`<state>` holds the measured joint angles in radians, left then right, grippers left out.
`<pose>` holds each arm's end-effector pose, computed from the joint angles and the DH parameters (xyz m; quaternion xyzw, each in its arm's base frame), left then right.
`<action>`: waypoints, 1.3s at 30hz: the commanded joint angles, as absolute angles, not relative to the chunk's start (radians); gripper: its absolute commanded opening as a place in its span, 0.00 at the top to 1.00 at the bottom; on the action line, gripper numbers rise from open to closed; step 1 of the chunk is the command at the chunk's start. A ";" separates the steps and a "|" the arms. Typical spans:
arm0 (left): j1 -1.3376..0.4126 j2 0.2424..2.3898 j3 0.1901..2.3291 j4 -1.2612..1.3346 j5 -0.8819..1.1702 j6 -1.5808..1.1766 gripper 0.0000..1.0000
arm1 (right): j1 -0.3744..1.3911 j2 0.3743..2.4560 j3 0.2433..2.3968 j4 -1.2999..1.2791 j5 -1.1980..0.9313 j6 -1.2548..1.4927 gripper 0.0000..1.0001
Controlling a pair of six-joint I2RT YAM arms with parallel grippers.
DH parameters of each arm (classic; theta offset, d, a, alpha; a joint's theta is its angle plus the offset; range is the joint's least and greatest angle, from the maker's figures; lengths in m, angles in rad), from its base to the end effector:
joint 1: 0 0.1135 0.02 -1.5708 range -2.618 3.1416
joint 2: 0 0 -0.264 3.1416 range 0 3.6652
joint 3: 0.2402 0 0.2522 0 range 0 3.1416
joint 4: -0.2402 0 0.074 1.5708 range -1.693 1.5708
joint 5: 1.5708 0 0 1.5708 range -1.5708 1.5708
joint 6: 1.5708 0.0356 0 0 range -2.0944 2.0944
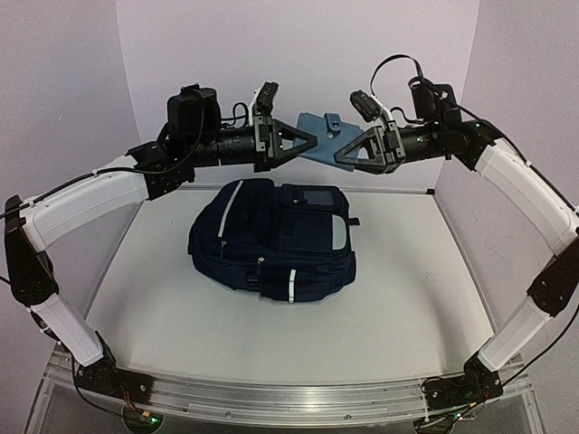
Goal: Pack the student bag
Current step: Pick up the personal item from the center of the board.
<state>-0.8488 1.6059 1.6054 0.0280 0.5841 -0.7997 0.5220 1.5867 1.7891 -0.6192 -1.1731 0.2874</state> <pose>0.2350 -0.2966 0.4401 0.2227 0.6625 -0.6402 0.3188 0.2717 0.1942 0.4499 -0.3815 0.6579 0.6053 0.2350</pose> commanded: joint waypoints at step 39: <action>-0.816 1.653 1.697 -0.134 0.756 -0.797 1.00 | 0.528 1.555 1.784 -0.523 -1.205 0.592 0.15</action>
<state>-0.8229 1.6919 1.7037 -0.1766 0.7124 -0.7869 0.5327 1.5388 1.7108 -0.5800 -1.1714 0.5165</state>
